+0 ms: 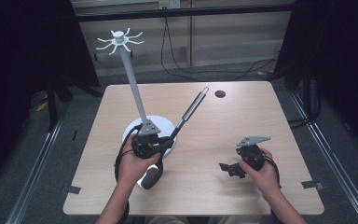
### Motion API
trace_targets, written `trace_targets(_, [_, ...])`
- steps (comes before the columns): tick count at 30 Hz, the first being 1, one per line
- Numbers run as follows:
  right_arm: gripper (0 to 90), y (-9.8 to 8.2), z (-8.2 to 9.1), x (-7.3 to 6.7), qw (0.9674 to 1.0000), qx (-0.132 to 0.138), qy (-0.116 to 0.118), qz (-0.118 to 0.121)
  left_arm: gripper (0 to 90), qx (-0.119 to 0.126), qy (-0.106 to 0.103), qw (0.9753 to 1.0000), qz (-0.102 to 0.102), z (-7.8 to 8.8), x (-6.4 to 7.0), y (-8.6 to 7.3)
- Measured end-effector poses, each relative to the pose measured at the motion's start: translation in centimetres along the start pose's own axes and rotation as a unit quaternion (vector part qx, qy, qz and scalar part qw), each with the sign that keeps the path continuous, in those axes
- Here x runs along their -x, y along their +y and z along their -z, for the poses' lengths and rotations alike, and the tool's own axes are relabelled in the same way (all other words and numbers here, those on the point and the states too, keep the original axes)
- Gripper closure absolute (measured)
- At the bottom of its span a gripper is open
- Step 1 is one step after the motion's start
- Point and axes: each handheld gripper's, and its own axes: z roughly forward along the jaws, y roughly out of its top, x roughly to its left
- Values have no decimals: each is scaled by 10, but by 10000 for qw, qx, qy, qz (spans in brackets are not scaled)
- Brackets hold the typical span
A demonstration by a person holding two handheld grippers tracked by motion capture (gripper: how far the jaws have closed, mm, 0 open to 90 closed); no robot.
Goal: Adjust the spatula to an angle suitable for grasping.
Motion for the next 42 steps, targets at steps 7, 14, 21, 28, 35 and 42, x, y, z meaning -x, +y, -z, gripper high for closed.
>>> trace_targets(7, [42,2,-1,-2,10000,-9,10,16,753,258,61,9996,69,15,-4,0])
trace_targets(14, [42,2,-2,-3,10000,-11,24,13,753,577,182,9981,114,33,-9,2])
trace_targets(21, [42,2,-2,-3,10000,-17,23,11,753,819,267,9961,189,46,-14,3])
trace_targets(28, [42,2,-3,-5,10000,-19,28,44,753,1013,379,9940,162,56,-14,5])
trace_targets(35, [43,2,-4,-6,10000,-36,49,52,753,1119,493,9924,170,66,-16,3])
trace_targets(42, [42,3,-6,-8,9999,-59,40,71,753,1238,575,9903,248,78,-20,0])
